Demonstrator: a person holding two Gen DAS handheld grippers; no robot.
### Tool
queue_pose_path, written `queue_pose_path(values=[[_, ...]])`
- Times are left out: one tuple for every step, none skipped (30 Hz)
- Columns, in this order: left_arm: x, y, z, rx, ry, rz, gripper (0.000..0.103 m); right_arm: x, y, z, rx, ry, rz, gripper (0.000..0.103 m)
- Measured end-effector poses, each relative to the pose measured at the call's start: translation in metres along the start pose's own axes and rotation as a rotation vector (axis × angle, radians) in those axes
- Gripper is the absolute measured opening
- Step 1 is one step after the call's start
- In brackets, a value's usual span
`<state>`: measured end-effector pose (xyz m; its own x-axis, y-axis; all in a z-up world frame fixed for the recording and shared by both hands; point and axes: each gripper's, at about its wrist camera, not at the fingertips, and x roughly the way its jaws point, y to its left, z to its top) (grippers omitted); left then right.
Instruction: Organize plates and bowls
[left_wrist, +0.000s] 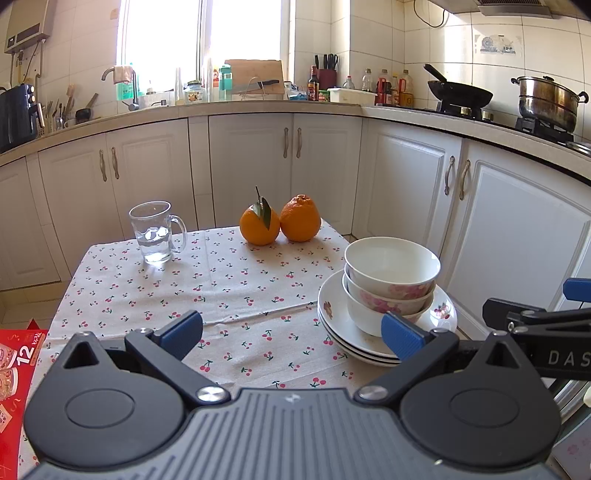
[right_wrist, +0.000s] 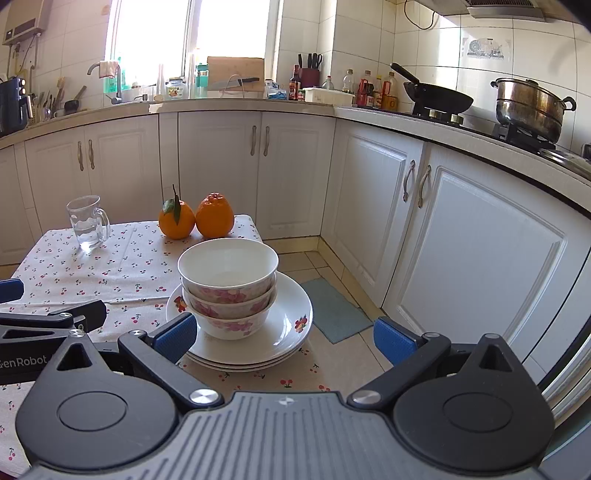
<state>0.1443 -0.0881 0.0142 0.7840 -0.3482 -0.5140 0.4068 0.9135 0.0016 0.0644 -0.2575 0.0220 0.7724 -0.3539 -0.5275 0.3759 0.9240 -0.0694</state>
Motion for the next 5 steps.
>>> queue_pose_path(values=[[-0.0001, 0.0, -0.0001, 0.0, -0.001, 0.0, 0.102, -0.0002, -0.0002, 0.0, 0.0, 0.0, -0.001, 0.103], [0.0, -0.0001, 0.0, 0.0, 0.0, 0.0, 0.102, -0.0003, -0.0003, 0.0001, 0.0, 0.0, -0.001, 0.103], [0.0001, -0.0002, 0.0, 0.0, 0.0, 0.0, 0.102, -0.0005, -0.0003, 0.0, 0.0, -0.001, -0.001, 0.103], [0.0, -0.0001, -0.0001, 0.0, 0.0, 0.0, 0.102, -0.0005, -0.0004, 0.0, -0.001, -0.002, -0.001, 0.103], [0.0001, 0.0, 0.0001, -0.001, 0.0, 0.0, 0.102, -0.0009, -0.0003, -0.0001, -0.001, -0.001, -0.001, 0.103]])
